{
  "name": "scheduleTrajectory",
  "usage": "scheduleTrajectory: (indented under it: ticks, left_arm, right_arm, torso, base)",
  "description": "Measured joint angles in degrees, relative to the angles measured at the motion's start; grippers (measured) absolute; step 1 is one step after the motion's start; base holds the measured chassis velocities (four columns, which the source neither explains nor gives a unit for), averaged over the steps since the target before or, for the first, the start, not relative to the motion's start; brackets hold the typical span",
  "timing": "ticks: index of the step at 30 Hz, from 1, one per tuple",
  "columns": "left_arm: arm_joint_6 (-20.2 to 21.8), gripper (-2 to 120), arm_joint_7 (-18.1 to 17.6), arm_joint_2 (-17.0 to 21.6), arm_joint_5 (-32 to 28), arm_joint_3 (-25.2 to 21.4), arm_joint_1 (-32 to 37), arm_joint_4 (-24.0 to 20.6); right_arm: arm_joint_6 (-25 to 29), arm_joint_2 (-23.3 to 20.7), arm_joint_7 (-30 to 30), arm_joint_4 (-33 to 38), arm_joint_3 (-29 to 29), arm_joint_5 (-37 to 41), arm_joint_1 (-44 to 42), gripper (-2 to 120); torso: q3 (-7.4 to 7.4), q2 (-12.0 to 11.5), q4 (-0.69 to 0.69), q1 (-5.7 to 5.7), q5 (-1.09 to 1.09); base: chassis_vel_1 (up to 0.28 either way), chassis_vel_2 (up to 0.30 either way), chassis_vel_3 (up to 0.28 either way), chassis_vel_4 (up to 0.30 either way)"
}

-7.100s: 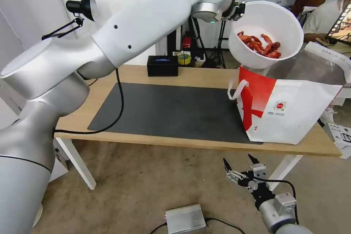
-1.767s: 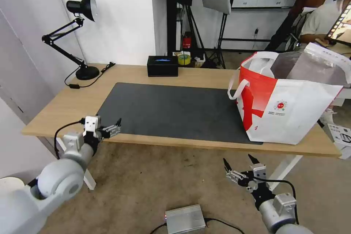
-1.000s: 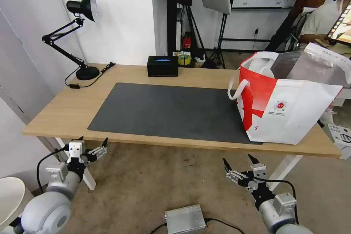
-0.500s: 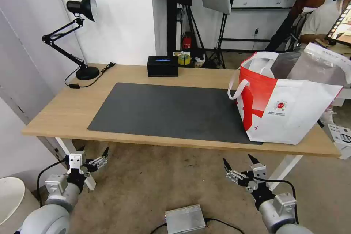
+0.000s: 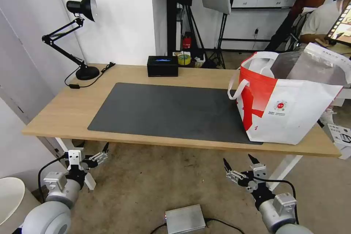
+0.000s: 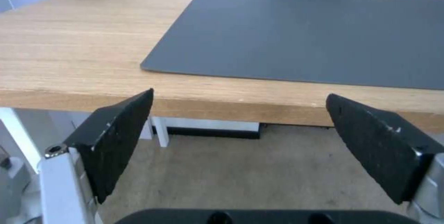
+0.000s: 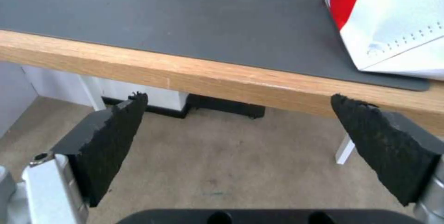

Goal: Pick up the trash from the table and place it into the takeout bag.

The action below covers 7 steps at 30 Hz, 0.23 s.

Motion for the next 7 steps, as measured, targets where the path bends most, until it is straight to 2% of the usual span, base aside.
scheduleTrajectory:
  ticks: [7]
  left_arm:
    - [0.1,100,-0.1,0.0,0.0,0.0,0.0,0.0]
  right_arm:
    - [0.0,0.0,0.0,0.0,0.0,0.0,0.0,100]
  torso:
    - [0.00,0.0,0.00,0.00,0.00]
  base:
    - [0.000,0.000,0.000,0.000]
